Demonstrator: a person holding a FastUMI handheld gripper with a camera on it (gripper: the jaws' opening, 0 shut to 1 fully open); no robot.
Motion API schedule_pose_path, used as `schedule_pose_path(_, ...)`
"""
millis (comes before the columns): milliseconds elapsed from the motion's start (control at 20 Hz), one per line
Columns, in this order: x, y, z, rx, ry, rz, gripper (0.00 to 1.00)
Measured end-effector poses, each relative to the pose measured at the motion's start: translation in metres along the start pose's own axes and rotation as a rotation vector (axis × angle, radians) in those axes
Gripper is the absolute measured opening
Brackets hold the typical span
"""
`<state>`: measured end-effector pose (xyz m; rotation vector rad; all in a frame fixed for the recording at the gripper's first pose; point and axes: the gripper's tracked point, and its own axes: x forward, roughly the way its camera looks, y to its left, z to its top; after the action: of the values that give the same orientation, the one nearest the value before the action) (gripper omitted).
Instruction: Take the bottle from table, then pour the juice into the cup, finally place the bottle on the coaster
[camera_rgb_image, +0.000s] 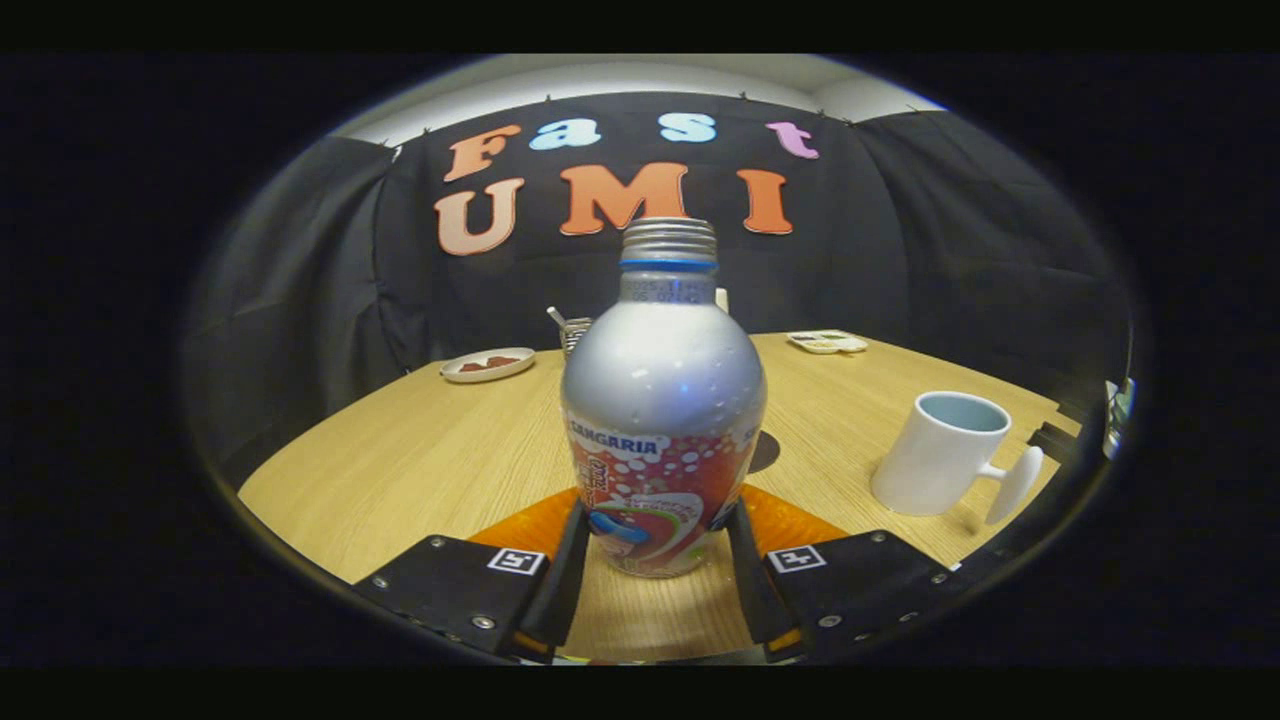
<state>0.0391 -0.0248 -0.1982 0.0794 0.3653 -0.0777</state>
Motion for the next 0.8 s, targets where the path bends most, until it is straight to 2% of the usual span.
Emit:
schedule_pose_path(550, -0.017, 0.017, 0.055, 0.428, -0.068, 0.169, 0.67)
schedule_pose_path(800, -0.014, 0.016, 0.063, 0.657, -0.058, 0.194, 0.66)
